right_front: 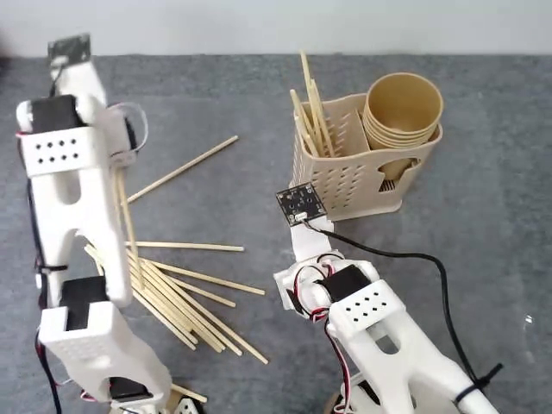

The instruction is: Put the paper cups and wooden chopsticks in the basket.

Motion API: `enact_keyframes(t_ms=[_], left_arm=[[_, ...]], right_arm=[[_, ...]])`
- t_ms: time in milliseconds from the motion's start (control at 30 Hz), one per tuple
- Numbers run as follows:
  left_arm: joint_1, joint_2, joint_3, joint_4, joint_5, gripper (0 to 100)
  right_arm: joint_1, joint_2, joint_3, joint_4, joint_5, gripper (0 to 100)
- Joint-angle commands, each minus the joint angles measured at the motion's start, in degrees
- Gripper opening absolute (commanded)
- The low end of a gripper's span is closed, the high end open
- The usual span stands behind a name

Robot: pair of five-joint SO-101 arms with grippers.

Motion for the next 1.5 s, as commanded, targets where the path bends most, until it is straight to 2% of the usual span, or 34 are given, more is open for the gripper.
enact_keyframes(t_ms=[0, 500, 800, 933, 1200, 1467], left_arm=[[3.78, -0.79, -9.71, 0.53, 1.85, 1], [15.47, -0.35, -36.26, 0.0, 13.8, 1], [22.77, -0.7, -48.66, -3.43, 21.01, 1], [27.16, -0.35, -50.68, -4.48, 23.82, 1], [33.05, 0.97, -50.51, -14.42, 25.58, 1], [33.23, 11.16, -50.68, -23.3, 25.49, 1]], right_arm=[[0.92, -1.89, -0.18, 0.4, 0.09, 18.3], [0.57, -1.89, -0.09, 1.98, 0.26, 18.2], [0.48, -1.89, 1.49, 1.54, 4.13, 18.2], [0.4, -1.89, 1.49, 1.54, 4.13, 18.2], [0.4, -1.89, 1.49, 1.54, 4.13, 18.2], [0.4, -1.89, 1.49, 1.54, 4.22, 18.2]])
